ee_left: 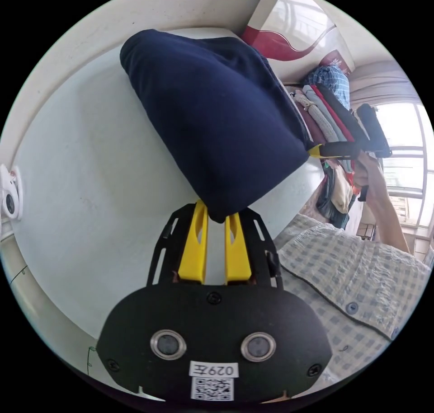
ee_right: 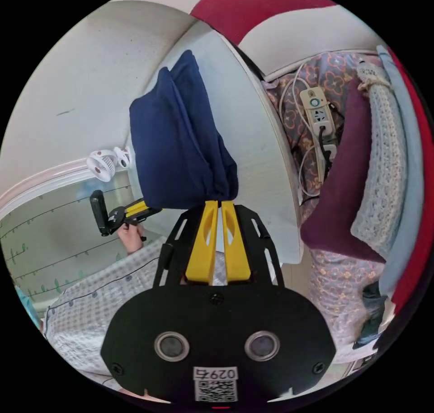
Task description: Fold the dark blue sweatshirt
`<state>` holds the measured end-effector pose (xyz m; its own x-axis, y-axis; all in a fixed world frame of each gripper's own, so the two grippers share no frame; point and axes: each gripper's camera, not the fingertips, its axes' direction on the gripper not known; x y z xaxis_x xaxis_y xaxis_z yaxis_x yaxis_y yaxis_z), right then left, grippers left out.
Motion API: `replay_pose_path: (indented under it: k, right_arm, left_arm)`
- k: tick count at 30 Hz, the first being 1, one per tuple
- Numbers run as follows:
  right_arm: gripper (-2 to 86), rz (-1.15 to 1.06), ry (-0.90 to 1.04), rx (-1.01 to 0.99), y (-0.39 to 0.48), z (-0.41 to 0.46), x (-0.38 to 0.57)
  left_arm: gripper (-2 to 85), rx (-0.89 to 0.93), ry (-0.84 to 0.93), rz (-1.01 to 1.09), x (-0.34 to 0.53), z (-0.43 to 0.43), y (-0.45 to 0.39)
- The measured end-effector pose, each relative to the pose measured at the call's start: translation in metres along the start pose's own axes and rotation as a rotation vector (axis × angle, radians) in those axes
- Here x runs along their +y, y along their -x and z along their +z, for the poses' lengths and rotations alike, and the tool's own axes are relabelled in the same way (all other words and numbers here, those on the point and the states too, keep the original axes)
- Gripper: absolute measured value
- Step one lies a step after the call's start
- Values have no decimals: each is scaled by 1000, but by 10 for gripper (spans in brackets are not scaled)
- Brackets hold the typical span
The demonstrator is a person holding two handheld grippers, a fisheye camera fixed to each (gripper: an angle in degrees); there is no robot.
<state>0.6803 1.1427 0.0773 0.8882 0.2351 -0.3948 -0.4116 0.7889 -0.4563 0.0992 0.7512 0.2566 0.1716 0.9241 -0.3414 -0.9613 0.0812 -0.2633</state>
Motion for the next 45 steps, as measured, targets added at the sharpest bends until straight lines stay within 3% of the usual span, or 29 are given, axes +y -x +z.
replay_pose_path:
  k: [5,9,15,19,27,37,45]
  right_arm:
    - [-1,3,-27,18,3,-17,7]
    - [-3,-47,-69,319,42,-44,28]
    - [-4,-257,-31,229,100,-14,-7]
    - [-5,-256,132,423,115,44,-43]
    - [-5,-222,139,303,117,48,-56]
    - [-4,-283,66,426,158,74,-45]
    - [-4,-307,68,517,187,95,-43]
  left_arm:
    - [10,214,-13,-84,8,-6,13]
    - [-7,307,-135,-173,34,-32,23]
    - [-10,77,-41,59,-40,-23,-56]
    - [-10,-209,144,168,-91,29,-118]
    - [-10,-520,217,237,-113,74,-192]
    - [-10,-303,150,164,-119,76,-179]
    - [-10,-372,152,177,-125,88,-192]
